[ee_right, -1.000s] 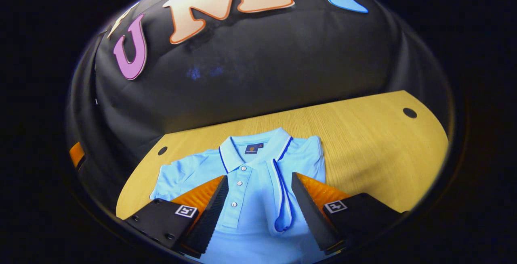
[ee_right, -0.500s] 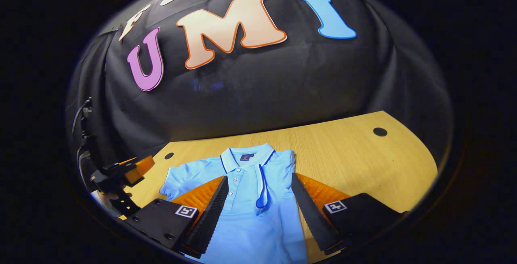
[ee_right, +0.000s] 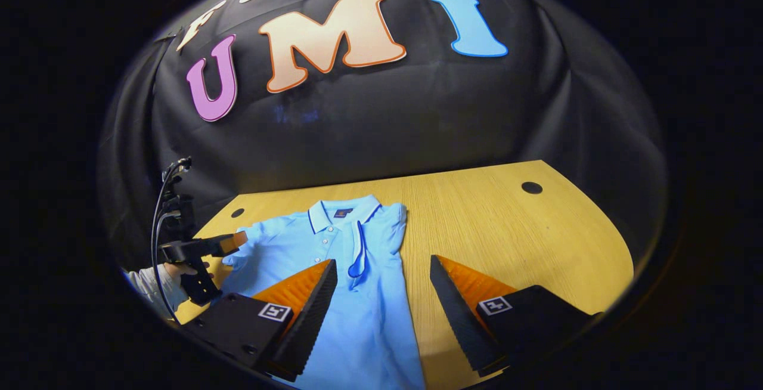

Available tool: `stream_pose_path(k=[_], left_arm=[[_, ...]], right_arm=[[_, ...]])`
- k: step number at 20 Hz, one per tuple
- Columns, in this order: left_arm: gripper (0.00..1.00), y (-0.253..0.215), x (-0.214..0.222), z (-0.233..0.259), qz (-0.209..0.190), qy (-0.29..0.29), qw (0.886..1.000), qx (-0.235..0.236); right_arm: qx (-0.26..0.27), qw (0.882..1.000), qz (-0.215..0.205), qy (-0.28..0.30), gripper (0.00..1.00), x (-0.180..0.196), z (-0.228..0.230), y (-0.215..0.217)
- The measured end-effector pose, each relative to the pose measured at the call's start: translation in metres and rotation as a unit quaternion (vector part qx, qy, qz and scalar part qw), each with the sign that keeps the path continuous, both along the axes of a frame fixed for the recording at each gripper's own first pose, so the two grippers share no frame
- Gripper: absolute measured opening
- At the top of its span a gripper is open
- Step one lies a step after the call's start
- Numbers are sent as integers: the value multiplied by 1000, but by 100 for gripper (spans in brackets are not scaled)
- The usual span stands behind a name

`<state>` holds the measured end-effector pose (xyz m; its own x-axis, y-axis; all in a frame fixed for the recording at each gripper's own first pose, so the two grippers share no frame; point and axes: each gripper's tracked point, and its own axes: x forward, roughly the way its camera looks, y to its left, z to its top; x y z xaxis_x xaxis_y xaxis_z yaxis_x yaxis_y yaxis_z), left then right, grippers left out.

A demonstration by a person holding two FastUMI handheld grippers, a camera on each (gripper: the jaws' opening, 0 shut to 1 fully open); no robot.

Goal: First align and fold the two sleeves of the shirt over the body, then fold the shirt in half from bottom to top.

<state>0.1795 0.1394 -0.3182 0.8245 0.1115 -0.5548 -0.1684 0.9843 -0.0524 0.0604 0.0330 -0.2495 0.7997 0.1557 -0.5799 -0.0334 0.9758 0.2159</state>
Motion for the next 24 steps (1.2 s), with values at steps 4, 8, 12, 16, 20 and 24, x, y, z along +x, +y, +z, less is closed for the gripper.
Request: stream_pose_path(k=[4,8,12,16,20,24], left_arm=[[95,1,-2,-12,3,24,999,-20],[79,-5,-3,-8,-37,42,998,-6],[1,-24,4,-11,-61,40,997,-22],[0,-38,0,1,-63,42,997,-34],[0,-67,7,32,-87,9,995,-38],[0,-111,2,46,-133,2,991,-23]], right_arm=[[2,1000,-6,4,98,-6,-1,-3],[4,1000,-1,15,94,-15,-8,1],[6,1000,6,19,94,-22,-11,6],[6,1000,4,10,98,-24,-2,0],[10,1000,-2,4,98,-28,4,-7],[10,1000,-11,5,98,-34,5,-16]])
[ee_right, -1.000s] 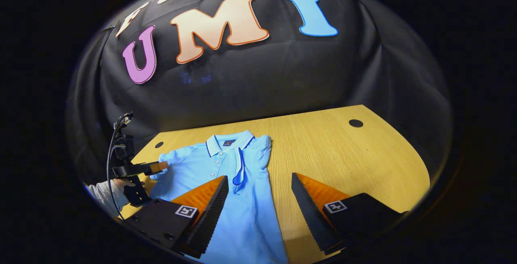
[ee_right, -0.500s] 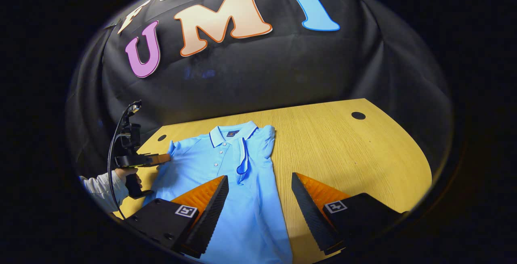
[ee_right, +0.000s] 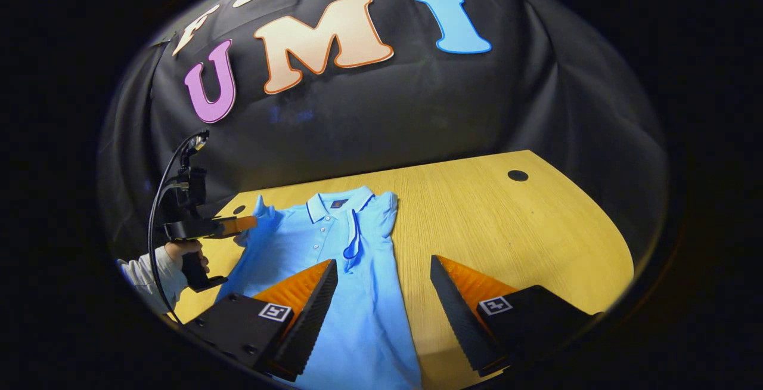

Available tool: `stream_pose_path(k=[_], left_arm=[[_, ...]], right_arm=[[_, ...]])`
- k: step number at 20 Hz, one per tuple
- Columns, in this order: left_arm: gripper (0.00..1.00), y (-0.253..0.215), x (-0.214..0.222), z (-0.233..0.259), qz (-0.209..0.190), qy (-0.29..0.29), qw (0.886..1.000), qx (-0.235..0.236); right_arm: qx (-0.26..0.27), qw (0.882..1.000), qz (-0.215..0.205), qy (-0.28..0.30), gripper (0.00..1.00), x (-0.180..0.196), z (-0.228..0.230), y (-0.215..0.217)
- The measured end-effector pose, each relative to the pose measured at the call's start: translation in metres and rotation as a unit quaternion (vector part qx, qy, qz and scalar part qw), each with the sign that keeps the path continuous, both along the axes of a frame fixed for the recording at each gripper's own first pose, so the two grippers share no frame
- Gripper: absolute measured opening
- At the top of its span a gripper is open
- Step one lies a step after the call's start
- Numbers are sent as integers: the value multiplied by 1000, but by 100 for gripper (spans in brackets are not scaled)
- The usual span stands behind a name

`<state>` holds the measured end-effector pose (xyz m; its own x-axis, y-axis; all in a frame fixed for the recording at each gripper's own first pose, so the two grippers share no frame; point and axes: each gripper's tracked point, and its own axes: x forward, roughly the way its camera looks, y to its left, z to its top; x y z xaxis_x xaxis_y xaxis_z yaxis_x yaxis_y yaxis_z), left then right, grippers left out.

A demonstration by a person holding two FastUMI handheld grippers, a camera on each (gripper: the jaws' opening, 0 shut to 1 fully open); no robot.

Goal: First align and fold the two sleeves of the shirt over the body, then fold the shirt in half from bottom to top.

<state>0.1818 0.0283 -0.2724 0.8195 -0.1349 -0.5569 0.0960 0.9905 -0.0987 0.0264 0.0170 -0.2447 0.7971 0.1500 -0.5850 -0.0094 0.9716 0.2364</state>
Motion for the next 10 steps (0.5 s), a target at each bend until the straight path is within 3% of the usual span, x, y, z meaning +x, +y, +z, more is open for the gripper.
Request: stream_pose_path(k=[1,2,6,8,10], left_arm=[[0,-11,-1,0,-11,1,1000,3],[0,-21,-2,-4,-18,2,1000,9],[0,-52,-6,-20,-45,13,999,14],[5,-66,-10,-20,-65,14,998,-7],[68,-70,-14,-20,-74,17,997,-21]], right_arm=[[2,1000,-3,0,94,-1,0,-1],[1,1000,-4,0,98,-1,0,-2],[-6,1000,-10,-2,98,-1,0,-8],[-8,1000,-15,-1,98,1,-2,-8],[-9,1000,-22,-5,98,4,-3,-5]])
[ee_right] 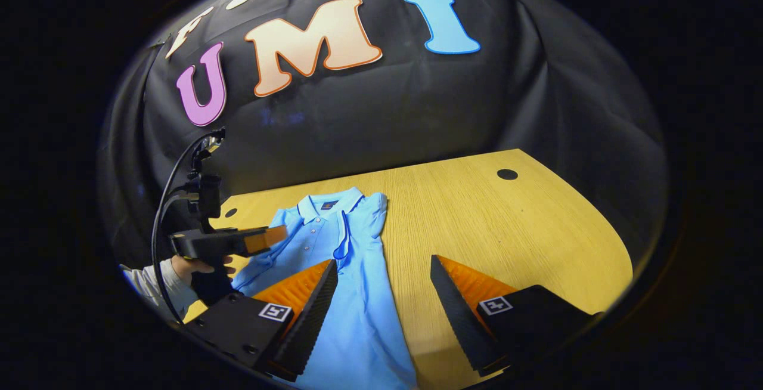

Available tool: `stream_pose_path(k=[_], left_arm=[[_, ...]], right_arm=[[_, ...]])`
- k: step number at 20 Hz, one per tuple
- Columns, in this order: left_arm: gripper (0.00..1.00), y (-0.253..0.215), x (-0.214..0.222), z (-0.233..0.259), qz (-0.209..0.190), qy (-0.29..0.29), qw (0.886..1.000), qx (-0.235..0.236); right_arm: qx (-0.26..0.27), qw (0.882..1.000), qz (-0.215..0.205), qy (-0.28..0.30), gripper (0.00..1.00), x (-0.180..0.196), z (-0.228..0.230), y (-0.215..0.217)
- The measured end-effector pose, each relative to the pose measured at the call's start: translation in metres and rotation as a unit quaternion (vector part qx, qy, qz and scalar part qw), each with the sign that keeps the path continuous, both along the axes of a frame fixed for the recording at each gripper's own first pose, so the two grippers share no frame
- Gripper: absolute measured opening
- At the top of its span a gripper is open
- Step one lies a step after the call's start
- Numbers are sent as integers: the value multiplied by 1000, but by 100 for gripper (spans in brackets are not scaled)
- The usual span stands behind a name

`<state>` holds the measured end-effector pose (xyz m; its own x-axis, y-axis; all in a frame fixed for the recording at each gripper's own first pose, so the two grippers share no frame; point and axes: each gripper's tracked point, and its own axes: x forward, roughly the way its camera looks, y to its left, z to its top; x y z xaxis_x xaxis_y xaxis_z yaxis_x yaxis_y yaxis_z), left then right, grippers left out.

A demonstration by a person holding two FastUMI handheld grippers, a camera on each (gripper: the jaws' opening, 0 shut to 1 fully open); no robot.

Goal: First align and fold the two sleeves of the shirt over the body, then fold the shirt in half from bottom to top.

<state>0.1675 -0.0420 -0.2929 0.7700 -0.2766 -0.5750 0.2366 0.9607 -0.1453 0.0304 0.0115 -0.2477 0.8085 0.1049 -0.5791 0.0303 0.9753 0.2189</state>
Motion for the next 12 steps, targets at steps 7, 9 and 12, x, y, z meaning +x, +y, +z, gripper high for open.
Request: stream_pose_path(k=[7,9,12], left_arm=[[96,27,-42,54,5,-66,998,2],[96,42,-64,72,17,-86,996,16],[96,56,-107,92,17,-100,995,22]], right_arm=[[-9,999,14,-37,94,-15,14,15],[-20,999,28,-34,98,-32,12,15],[-34,998,37,-35,98,-62,19,15]])
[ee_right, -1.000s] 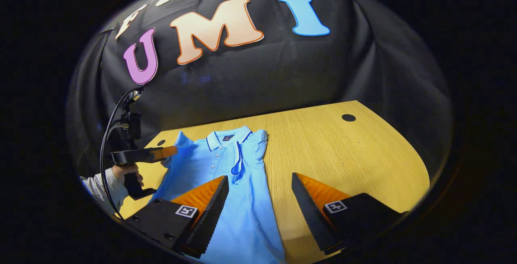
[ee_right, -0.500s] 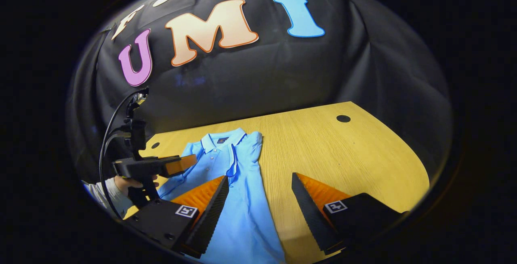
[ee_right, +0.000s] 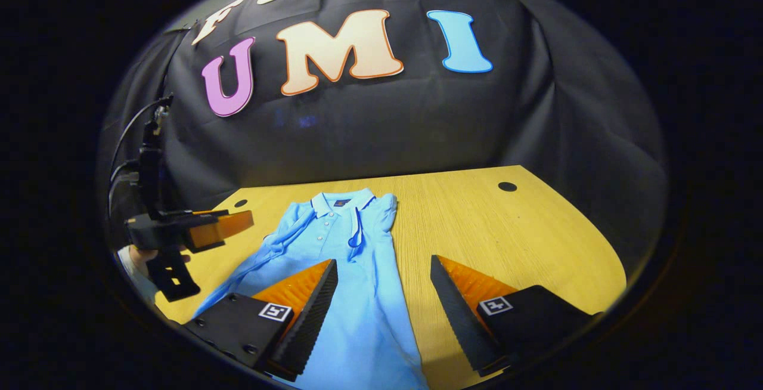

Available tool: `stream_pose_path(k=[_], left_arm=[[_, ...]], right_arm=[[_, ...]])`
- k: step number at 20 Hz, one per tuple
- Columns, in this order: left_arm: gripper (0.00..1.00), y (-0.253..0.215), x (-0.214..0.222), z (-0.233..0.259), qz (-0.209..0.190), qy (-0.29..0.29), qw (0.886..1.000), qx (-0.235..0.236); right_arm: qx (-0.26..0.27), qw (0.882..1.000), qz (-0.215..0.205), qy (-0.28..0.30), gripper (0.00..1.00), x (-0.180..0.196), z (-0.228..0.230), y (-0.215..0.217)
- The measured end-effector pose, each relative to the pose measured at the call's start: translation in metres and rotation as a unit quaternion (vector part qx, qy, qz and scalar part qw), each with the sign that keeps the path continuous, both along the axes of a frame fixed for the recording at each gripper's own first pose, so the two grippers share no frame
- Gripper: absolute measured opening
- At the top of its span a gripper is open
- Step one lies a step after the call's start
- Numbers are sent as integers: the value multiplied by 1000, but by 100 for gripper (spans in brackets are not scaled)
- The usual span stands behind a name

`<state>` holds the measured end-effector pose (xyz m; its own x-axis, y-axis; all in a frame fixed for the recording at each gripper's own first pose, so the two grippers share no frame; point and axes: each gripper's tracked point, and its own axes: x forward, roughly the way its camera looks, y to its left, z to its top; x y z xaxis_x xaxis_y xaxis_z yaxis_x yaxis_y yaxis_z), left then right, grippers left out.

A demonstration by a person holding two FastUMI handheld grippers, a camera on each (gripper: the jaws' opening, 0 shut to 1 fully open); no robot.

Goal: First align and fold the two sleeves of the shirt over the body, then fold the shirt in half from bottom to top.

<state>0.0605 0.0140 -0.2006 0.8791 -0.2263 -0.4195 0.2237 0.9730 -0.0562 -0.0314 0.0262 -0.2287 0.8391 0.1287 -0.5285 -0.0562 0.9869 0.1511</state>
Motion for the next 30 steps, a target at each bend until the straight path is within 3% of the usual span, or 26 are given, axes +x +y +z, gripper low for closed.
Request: stream_pose_path(k=[5,6,7,14,16,17,18,23,24,26,27,30], left_arm=[[95,21,-75,1,13,13,1000,-6],[95,25,-90,-3,14,21,1000,-3],[95,29,-105,-11,14,28,1000,1],[96,56,-204,-59,22,86,996,30],[96,59,-222,-68,26,96,995,31],[96,61,-230,-74,28,102,994,32],[96,62,-237,-78,30,106,993,32],[96,65,-260,-104,31,123,991,49],[96,64,-262,-111,31,130,990,52],[96,65,-270,-124,32,149,987,56],[96,65,-267,-116,35,130,990,49],[98,64,-268,-123,33,138,989,40]], right_arm=[[-10,1000,8,9,98,-52,0,-4],[-11,1000,8,13,94,-61,-1,-5],[-12,1000,8,16,98,-71,-3,-6],[-28,998,21,52,98,-144,-30,-8],[-36,997,24,60,98,-161,-37,-11],[-38,997,24,66,94,-169,-41,-12],[-41,996,24,73,98,-177,-46,-13],[-78,992,10,95,98,-204,-71,-30],[-85,991,8,103,94,-209,-77,-34],[-92,988,4,124,99,-218,-89,-38],[-85,987,4,134,95,-222,-90,-38],[-59,988,-17,143,98,-223,-90,-38]])
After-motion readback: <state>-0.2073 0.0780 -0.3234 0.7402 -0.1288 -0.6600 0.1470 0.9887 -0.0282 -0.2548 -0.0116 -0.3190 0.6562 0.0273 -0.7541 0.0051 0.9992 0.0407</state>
